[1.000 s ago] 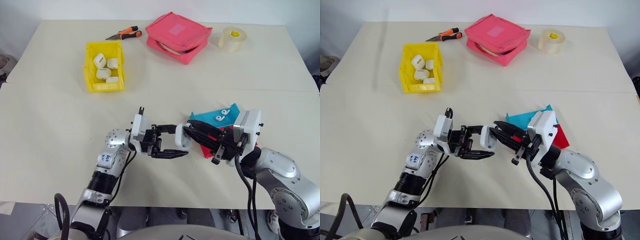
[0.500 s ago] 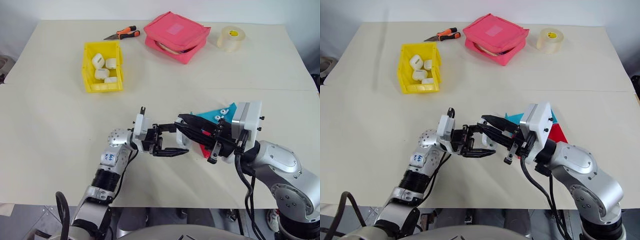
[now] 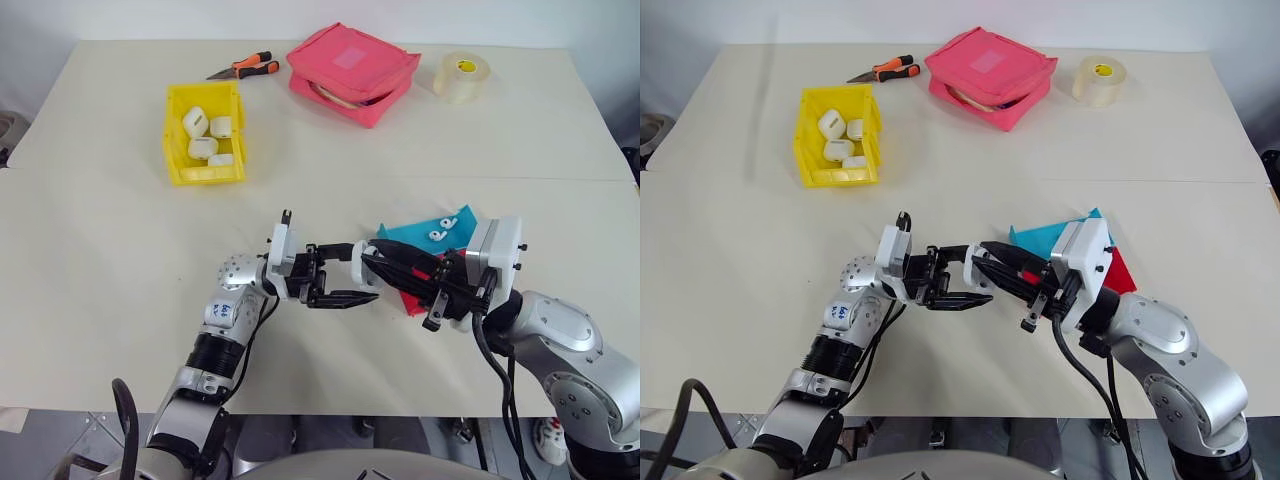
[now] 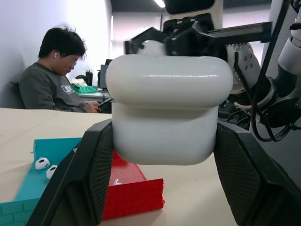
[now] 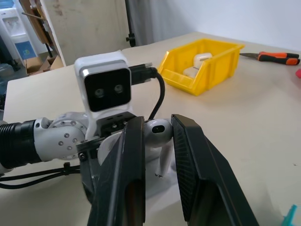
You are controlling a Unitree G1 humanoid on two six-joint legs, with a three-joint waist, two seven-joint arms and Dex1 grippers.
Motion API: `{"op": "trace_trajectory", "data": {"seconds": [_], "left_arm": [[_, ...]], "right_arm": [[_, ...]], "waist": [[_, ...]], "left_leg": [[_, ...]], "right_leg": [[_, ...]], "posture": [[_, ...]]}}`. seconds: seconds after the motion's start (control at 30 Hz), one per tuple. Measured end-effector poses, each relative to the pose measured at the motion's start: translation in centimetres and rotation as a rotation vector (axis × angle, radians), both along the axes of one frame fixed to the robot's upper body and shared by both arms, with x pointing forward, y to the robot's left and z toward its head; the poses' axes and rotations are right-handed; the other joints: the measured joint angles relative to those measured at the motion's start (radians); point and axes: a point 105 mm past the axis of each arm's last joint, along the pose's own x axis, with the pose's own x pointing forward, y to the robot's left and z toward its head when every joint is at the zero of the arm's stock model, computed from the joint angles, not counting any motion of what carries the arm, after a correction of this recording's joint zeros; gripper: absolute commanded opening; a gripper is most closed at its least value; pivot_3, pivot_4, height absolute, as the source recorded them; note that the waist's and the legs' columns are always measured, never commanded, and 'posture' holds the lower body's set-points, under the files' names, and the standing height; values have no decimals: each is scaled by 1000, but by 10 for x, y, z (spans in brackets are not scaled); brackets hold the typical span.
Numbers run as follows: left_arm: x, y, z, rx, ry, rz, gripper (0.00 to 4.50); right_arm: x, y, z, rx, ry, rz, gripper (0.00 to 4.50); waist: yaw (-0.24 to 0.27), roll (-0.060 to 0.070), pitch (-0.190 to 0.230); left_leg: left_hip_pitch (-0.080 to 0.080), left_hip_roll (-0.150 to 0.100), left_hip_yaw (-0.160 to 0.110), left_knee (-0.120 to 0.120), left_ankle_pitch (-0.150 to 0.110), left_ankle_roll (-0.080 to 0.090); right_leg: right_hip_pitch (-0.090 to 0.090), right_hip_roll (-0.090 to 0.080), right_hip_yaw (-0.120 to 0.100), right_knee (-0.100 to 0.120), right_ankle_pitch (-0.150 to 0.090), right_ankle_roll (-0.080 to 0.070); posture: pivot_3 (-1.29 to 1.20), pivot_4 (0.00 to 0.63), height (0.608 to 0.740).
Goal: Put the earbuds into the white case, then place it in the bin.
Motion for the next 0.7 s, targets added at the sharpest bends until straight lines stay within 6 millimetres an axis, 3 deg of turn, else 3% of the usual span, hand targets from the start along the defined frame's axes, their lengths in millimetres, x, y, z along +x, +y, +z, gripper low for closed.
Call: {"op": "trace_trajectory", "data": {"seconds": [0.7], "left_arm": [[-9,-2,2,-18,-6,-20,2788]], "right_arm": [[3,7,-12,88,-11,0,471]], "waist": [[0,0,0]], "left_leg": [[0,0,0,0,0,0]], "right_leg": [[0,0,0,0,0,0]], "posture": [[0,150,740]]}}
